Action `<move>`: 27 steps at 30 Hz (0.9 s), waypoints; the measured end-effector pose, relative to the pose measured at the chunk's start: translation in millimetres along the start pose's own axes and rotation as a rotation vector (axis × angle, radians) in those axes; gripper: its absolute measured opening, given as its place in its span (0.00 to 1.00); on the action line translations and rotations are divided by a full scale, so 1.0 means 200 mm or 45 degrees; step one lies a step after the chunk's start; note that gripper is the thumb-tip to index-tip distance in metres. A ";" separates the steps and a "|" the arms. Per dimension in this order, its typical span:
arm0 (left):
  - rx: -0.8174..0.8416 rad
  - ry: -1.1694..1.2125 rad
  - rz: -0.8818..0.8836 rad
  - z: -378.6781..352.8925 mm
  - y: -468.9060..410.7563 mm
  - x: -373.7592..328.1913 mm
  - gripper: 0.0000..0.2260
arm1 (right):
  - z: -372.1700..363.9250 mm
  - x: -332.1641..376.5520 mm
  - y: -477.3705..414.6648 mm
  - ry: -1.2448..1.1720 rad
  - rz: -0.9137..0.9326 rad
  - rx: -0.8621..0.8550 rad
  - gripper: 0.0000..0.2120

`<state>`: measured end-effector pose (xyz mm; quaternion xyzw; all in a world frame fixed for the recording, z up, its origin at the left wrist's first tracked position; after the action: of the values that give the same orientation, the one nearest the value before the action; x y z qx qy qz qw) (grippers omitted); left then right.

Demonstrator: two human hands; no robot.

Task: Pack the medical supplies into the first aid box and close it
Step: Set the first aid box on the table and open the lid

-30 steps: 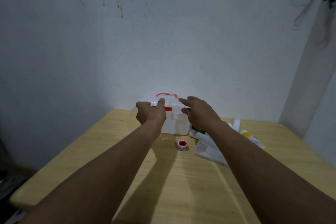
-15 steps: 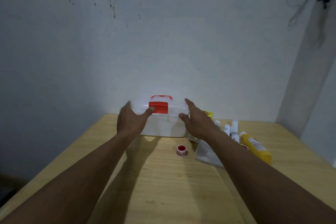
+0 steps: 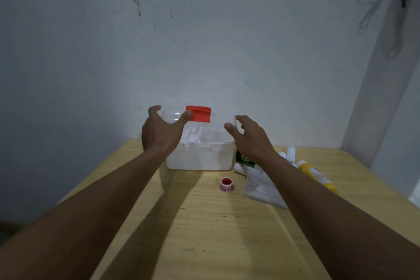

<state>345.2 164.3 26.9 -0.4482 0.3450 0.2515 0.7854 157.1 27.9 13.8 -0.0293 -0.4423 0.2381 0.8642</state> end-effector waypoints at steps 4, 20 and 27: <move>-0.093 0.183 0.099 0.01 -0.08 -0.07 0.27 | 0.04 0.07 -0.04 -0.292 -0.090 0.007 0.28; 0.245 0.423 0.041 -0.06 -0.27 -0.03 0.33 | 0.00 0.06 -0.13 -0.420 -0.184 0.239 0.41; 0.318 0.394 0.164 -0.11 -0.33 -0.01 0.30 | -0.02 0.04 -0.19 -0.285 -0.253 0.220 0.37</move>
<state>382.8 113.3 55.2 -0.3576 0.5180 0.1848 0.7547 178.8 -0.5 27.3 0.1157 -0.5142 0.1904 0.8282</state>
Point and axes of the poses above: each hand's wrist, its own y-axis away from the middle knuckle, its own z-axis out of the back of the hand, x = y × z, the point moved 4 cm from there along -y, towards the middle knuckle, and after that the axes turned 12 degrees about -z, right-handed, at the moved point
